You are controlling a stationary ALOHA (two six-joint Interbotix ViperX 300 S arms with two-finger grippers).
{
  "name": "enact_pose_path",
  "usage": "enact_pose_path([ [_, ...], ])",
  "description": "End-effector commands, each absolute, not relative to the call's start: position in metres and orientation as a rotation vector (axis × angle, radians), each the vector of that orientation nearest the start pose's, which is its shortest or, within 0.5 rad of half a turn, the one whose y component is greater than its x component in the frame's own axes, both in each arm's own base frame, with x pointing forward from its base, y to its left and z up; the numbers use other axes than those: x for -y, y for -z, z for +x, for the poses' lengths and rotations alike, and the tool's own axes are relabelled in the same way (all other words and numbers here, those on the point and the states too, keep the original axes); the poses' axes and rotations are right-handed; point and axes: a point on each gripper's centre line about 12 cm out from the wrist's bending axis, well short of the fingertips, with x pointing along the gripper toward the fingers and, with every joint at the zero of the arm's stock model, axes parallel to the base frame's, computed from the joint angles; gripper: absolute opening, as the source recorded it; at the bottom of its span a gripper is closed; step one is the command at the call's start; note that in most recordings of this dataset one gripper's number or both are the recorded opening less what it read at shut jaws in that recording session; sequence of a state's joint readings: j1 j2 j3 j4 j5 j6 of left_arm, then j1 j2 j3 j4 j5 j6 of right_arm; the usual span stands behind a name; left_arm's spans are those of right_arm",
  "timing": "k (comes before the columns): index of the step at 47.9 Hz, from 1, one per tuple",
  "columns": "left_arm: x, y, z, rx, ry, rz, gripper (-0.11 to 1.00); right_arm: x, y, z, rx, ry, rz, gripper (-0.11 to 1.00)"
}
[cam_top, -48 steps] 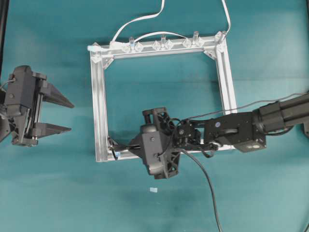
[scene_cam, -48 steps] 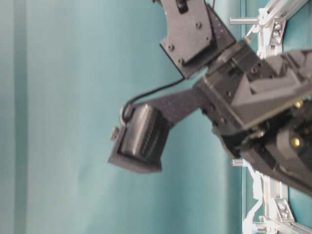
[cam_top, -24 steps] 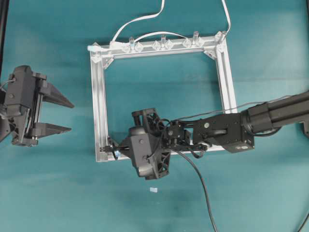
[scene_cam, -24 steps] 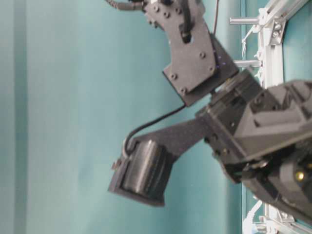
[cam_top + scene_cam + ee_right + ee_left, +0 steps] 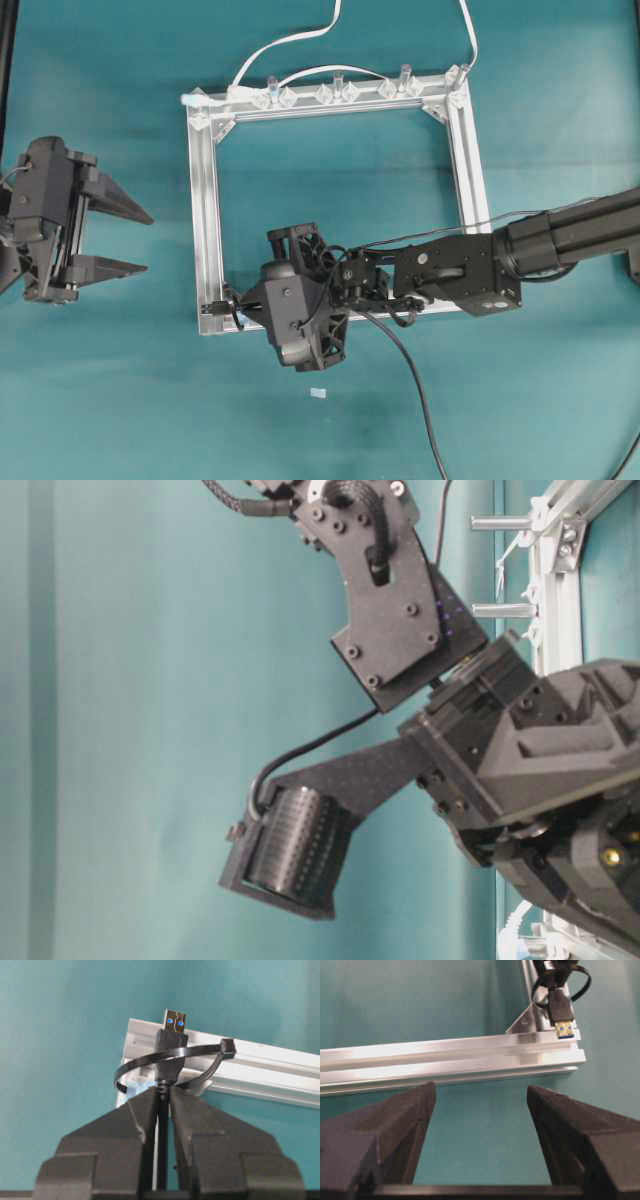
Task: Insert the wire through the string loop located on the left side.
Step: 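Push the USB plug through the black zip-tie loop with the right gripper, then move the left gripper in and grasp the plug emerging from the loop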
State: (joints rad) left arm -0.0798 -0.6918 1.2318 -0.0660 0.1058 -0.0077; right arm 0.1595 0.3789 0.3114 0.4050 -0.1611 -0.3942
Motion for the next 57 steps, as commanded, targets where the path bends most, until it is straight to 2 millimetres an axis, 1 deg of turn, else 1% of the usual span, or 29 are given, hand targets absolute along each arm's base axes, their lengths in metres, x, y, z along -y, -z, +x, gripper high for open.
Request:
enact_pose_path([
  [1, 0.023, -0.18, 0.211, -0.617, 0.084, -0.046, 0.75, -0.073, -0.151, 0.5, -0.489, -0.093, -0.055, 0.1],
  [5, 0.031, -0.181, 0.211, -0.615, 0.115, -0.048, 0.75, -0.073, -0.151, 0.5, -0.488, -0.096, -0.059, 0.1],
  [11, 0.043, -0.177, 0.208, -0.636, 0.159, -0.064, 0.75, -0.073, -0.152, 0.5, -0.485, -0.102, -0.075, 0.1],
  [17, 0.051, -0.174, 0.206, -0.654, 0.177, -0.101, 0.75, -0.073, -0.152, 0.5, -0.484, -0.104, -0.081, 0.1],
  [20, 0.053, -0.173, 0.205, -0.664, 0.181, -0.113, 0.75, -0.072, -0.152, 0.5, -0.484, -0.103, -0.08, 0.1],
  [34, 0.053, -0.176, 0.208, -0.657, 0.18, -0.122, 0.75, -0.073, -0.152, 0.499, -0.486, -0.104, -0.081, 0.1],
  [43, 0.056, -0.174, 0.22, -0.683, 0.176, -0.118, 0.75, -0.073, -0.152, 0.5, -0.484, -0.104, -0.081, 0.1],
  [50, 0.06, -0.161, 0.234, -0.736, 0.167, -0.109, 0.75, -0.073, -0.152, 0.5, -0.484, -0.104, -0.081, 0.1],
  [57, 0.063, -0.152, 0.248, -0.75, 0.161, -0.108, 0.78, -0.073, -0.152, 0.5, -0.484, -0.104, -0.081, 0.1],
])
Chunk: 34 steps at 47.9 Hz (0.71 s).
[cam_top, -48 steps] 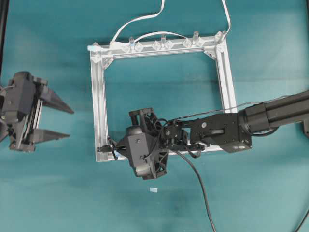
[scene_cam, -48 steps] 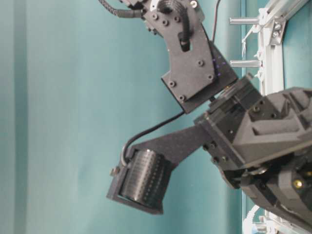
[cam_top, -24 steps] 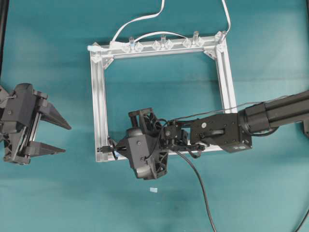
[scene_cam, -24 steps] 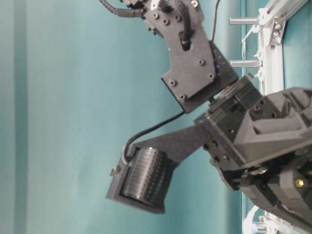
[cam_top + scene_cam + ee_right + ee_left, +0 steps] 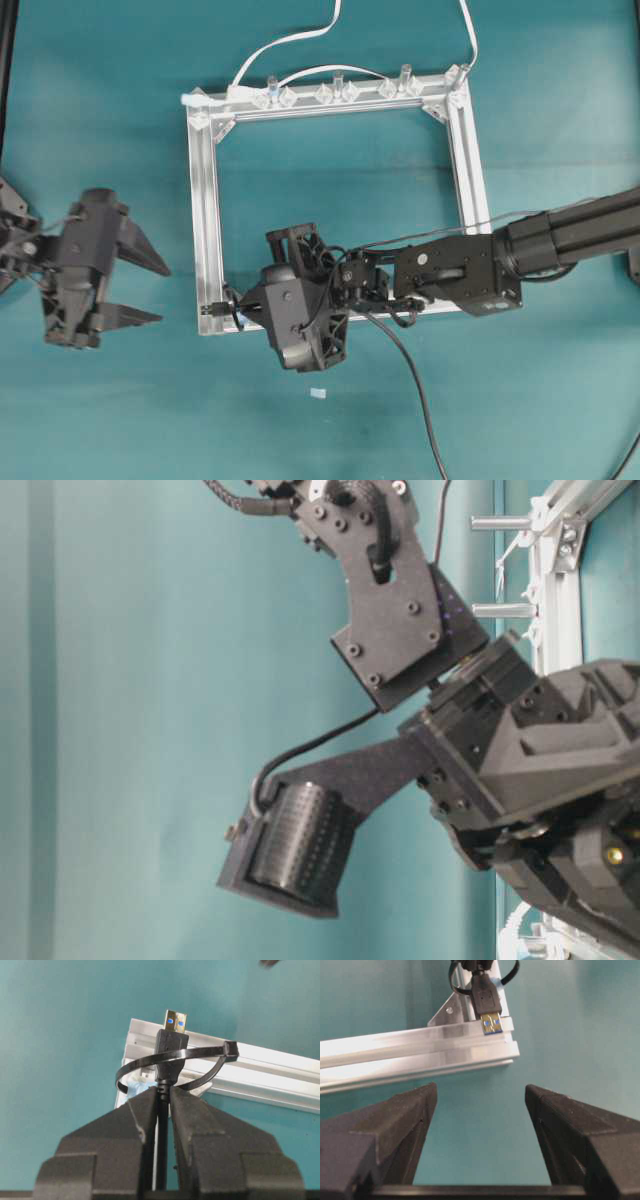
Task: Insert the wire through the string loop located on the left side.
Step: 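Move the left gripper in and grasp the plug emerging from the loop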
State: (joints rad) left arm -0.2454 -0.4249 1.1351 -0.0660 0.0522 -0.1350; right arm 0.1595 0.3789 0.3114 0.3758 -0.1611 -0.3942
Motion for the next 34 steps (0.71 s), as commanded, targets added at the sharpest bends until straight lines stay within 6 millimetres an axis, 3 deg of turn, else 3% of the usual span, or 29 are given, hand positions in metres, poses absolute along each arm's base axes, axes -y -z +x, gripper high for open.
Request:
enact_pose_path([
  [1, 0.064, -0.152, 0.251, -0.75, 0.161, -0.108, 0.79, -0.073, -0.152, 0.5, -0.484, -0.104, -0.081, 0.1],
  [10, 0.069, -0.145, 0.273, -0.763, 0.156, -0.104, 0.88, -0.073, -0.152, 0.5, -0.484, -0.104, -0.081, 0.1],
  [19, 0.073, -0.138, 0.289, -0.78, 0.154, -0.1, 0.89, -0.073, -0.152, 0.499, -0.486, -0.104, -0.081, 0.1],
  [34, 0.075, -0.131, 0.297, -0.804, 0.151, -0.096, 0.89, -0.073, -0.15, 0.499, -0.489, -0.104, -0.081, 0.1],
])
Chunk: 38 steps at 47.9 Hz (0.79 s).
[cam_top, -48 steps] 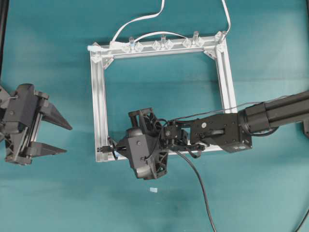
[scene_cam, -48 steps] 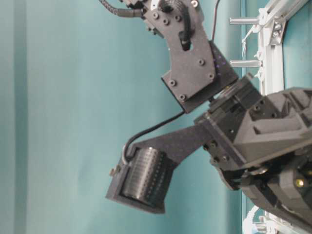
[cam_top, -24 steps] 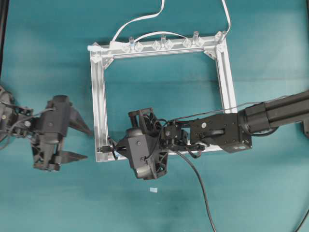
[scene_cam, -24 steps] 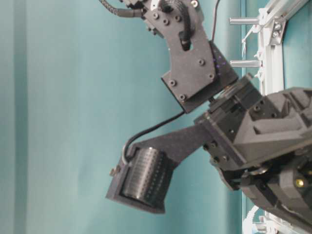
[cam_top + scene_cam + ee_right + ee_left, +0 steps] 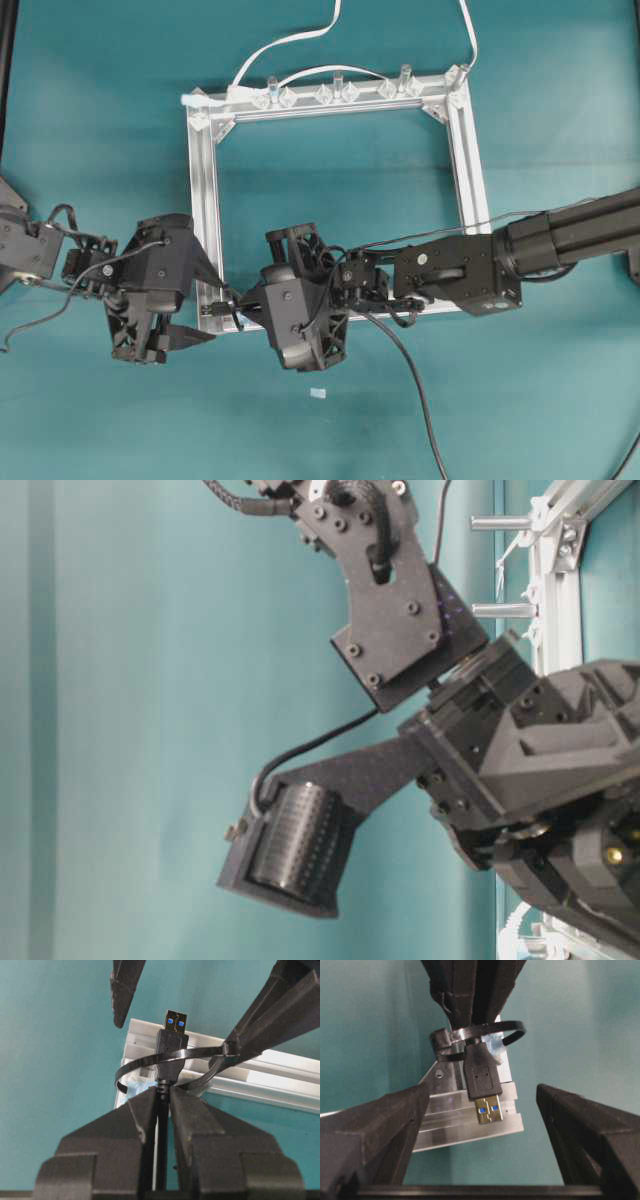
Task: Insert the wire through the string loop located on the left side.
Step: 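Move the left gripper in and grasp the plug emerging from the loop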
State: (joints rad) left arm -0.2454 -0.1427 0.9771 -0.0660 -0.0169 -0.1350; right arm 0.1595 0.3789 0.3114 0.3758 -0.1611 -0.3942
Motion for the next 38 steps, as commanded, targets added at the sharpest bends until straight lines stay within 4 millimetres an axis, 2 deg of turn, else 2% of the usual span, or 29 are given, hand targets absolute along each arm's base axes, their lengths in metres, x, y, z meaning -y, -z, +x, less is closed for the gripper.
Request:
enact_pose_path([
  [1, 0.0747, -0.1302, 0.2971, -0.806, 0.151, -0.096, 0.89, -0.0731, -0.1505, 0.4988, -0.489, -0.105, -0.083, 0.1],
  [10, 0.0741, -0.1247, 0.2985, -0.82, 0.146, -0.093, 0.89, -0.0728, -0.1499, 0.4983, -0.487, -0.103, -0.083, 0.1],
  [17, 0.0739, -0.1265, 0.2999, -0.814, 0.146, -0.093, 0.83, -0.0728, -0.1499, 0.4983, -0.488, -0.102, -0.082, 0.1],
  [19, 0.0741, -0.1279, 0.3004, -0.81, 0.146, -0.095, 0.78, -0.0728, -0.1497, 0.4982, -0.489, -0.104, -0.083, 0.1],
  [21, 0.0742, -0.1288, 0.3008, -0.807, 0.147, -0.096, 0.68, -0.0727, -0.1494, 0.4979, -0.489, -0.103, -0.083, 0.1],
  [29, 0.0737, -0.1322, 0.3046, -0.801, 0.143, -0.1, 0.22, -0.0719, -0.1473, 0.4967, -0.498, -0.103, -0.083, 0.1],
  [38, 0.0727, -0.1322, 0.3048, -0.8, 0.139, -0.103, 0.22, -0.0727, -0.1468, 0.4962, -0.499, -0.104, -0.082, 0.1],
])
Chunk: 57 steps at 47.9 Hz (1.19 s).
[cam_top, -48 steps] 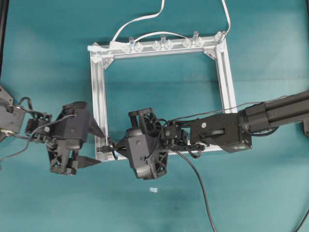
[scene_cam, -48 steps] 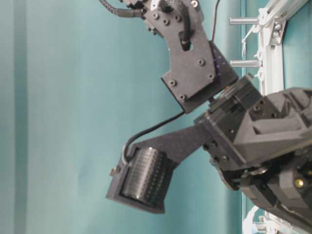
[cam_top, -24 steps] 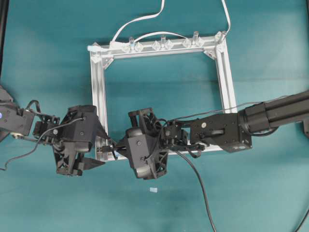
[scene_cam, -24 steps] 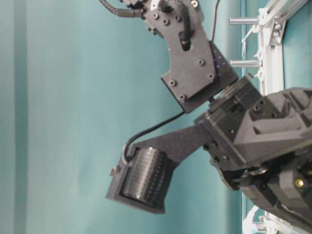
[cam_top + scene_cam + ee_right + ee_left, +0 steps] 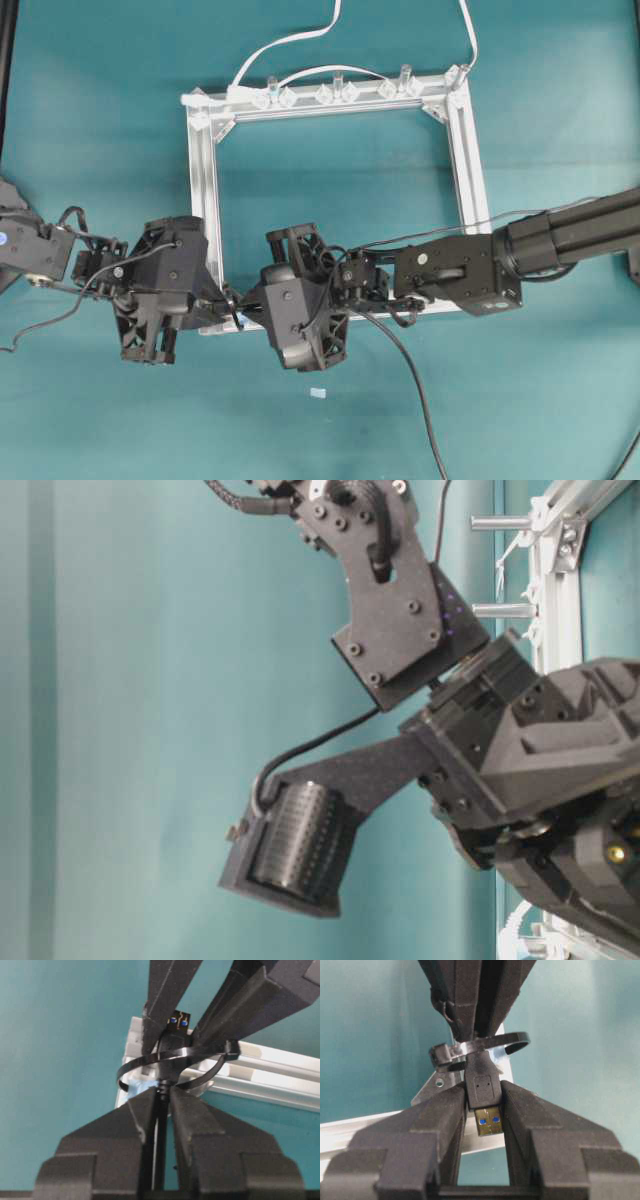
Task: Insert the wire through the string loop located on the left side.
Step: 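Move the left gripper in and grasp the plug emerging from the loop, then pull the plug leftward through the loop with the left gripper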
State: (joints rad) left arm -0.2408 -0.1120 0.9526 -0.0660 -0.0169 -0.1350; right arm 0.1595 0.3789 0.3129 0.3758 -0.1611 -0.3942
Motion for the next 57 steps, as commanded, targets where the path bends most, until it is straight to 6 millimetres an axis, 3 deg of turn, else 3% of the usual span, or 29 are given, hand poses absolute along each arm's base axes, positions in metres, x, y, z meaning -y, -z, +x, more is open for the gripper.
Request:
enact_pose_path([
  [1, 0.0732, -0.1322, 0.3047, -0.8, 0.141, -0.101, 0.22, -0.0726, -0.1463, 0.4959, -0.501, -0.104, -0.082, 0.1],
  [22, 0.0727, -0.1331, 0.3048, -0.797, 0.141, -0.1, 0.22, -0.0741, -0.142, 0.4932, -0.543, -0.117, -0.071, 0.12],
  [25, 0.0726, -0.1327, 0.3044, -0.799, 0.141, -0.1, 0.22, -0.074, -0.1415, 0.4928, -0.545, -0.117, -0.072, 0.24],
  [35, 0.0727, -0.133, 0.3047, -0.799, 0.141, -0.1, 0.22, -0.074, -0.141, 0.4925, -0.546, -0.117, -0.072, 0.85],
  [37, 0.0727, -0.1331, 0.3048, -0.797, 0.141, -0.1, 0.22, -0.074, -0.141, 0.4925, -0.546, -0.117, -0.072, 0.91],
  [57, 0.0712, -0.1363, 0.2953, -0.817, 0.141, -0.101, 0.22, -0.0739, -0.1405, 0.4921, -0.548, -0.117, -0.072, 0.95],
])
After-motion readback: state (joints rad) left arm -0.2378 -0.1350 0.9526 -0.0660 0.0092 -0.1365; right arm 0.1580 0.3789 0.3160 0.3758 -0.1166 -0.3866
